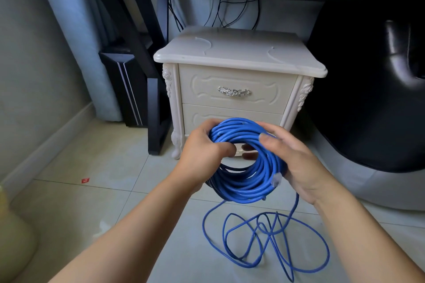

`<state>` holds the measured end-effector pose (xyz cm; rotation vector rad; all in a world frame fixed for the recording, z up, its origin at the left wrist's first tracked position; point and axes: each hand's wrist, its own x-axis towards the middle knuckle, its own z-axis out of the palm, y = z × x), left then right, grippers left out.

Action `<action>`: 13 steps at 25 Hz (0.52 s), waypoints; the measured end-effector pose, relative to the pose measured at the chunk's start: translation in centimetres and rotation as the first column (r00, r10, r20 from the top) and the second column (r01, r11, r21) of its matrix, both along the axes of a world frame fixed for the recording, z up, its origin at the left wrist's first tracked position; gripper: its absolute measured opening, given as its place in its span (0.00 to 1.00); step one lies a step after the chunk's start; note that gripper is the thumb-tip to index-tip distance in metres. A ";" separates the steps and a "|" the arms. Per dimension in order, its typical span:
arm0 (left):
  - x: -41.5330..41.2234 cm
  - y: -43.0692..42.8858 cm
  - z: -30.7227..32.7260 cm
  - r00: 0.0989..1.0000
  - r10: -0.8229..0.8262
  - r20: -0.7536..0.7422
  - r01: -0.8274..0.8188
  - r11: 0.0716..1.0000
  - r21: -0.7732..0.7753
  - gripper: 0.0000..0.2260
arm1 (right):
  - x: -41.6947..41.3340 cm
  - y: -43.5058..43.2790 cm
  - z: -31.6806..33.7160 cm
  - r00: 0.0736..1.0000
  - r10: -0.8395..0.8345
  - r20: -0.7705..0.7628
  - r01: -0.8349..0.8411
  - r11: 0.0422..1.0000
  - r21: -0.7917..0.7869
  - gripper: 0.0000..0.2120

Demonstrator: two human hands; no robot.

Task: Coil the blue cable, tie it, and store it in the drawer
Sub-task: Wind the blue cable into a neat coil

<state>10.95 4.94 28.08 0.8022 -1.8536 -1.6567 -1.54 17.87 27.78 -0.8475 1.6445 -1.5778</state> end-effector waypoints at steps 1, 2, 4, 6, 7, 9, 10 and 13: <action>0.0 -0.1 0.0 1.000 0.016 -0.013 -0.015 0.999 0.051 0.18 | -0.2 0.0 0.0 1.000 -0.013 0.026 0.013 1.000 0.005 0.25; -0.1 -0.1 0.0 0.999 0.031 -0.025 -0.028 0.994 0.104 0.16 | -0.3 0.1 0.0 0.999 -0.018 0.037 0.017 0.999 0.029 0.29; -0.1 -0.3 -0.1 0.997 0.063 -0.043 -0.053 0.976 0.211 0.12 | -0.4 0.1 0.1 0.999 -0.016 0.036 0.013 0.995 0.101 0.35; -0.2 -0.5 -0.2 0.993 0.113 -0.045 -0.092 0.942 0.322 0.09 | -0.3 0.2 0.2 0.998 -0.001 0.061 -0.007 0.992 0.125 0.38; -0.3 -0.5 -0.3 0.989 0.142 -0.044 -0.115 0.916 0.384 0.08 | -0.1 0.2 0.2 0.997 0.013 0.081 -0.023 0.992 0.123 0.38; -0.5 -0.3 -0.5 0.978 0.203 -0.048 -0.150 0.844 0.514 0.07 | 0.6 0.0 -0.1 0.994 0.035 0.103 -0.046 0.993 0.107 0.34; -0.6 -0.1 -0.5 0.974 0.223 -0.046 -0.157 0.807 0.569 0.06 | 1.1 -0.2 -0.2 0.992 0.026 0.120 -0.037 0.995 0.089 0.31; -1.0 0.2 -0.5 0.978 0.211 0.002 -0.163 0.751 0.639 0.04 | 2.0 -1.0 -0.2 0.956 -0.053 0.287 0.056 0.998 0.000 0.30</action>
